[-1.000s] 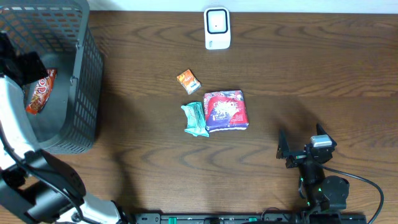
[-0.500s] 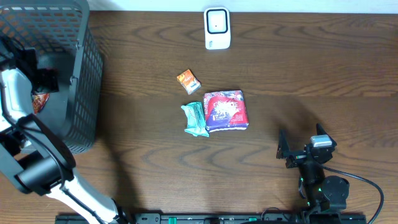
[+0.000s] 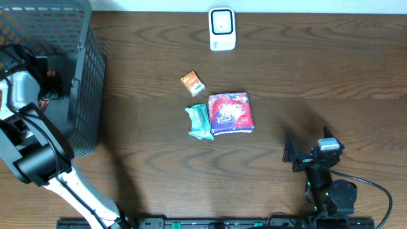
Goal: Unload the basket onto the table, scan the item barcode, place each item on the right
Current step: 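Reach the left gripper into the basket and grasp the red TOP bar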
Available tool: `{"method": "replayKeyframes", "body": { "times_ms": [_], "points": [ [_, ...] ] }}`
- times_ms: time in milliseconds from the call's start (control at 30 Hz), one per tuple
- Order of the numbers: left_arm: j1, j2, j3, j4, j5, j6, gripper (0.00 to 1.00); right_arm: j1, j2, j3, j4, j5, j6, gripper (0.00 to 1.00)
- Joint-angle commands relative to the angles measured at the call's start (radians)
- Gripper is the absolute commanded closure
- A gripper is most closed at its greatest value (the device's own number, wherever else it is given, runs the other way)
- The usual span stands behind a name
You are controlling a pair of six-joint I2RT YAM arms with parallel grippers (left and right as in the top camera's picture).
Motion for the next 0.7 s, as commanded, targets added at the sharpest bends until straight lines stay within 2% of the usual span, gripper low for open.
{"method": "replayKeyframes", "body": {
  "times_ms": [0, 100, 133, 333, 567, 667],
  "points": [
    [0.002, 0.055, -0.003, -0.021, -0.017, 0.009, 0.53, -0.002, -0.003, -0.002, -0.004, 0.002, 0.014, 0.01],
    [0.002, 0.052, -0.003, -0.034, -0.018, 0.009, 0.86, -0.002, -0.003, -0.002, -0.004, 0.002, 0.014, 0.01],
    [0.001, 0.051, -0.002, -0.04, -0.018, 0.009, 0.92, -0.002, -0.003, -0.002, -0.004, 0.002, 0.014, 0.01],
    [0.0, -0.018, -0.002, -0.072, -0.017, -0.002, 0.92, -0.002, -0.003, -0.002, -0.004, 0.002, 0.014, 0.01],
    [0.0, -0.23, -0.002, -0.044, -0.014, -0.163, 0.93, -0.002, -0.003, -0.002, -0.004, 0.002, 0.014, 0.01],
    [0.0, -0.34, -0.002, -0.029, 0.04, -0.177, 0.93, -0.002, -0.003, -0.002, -0.004, 0.002, 0.014, 0.01]
  ]
}}
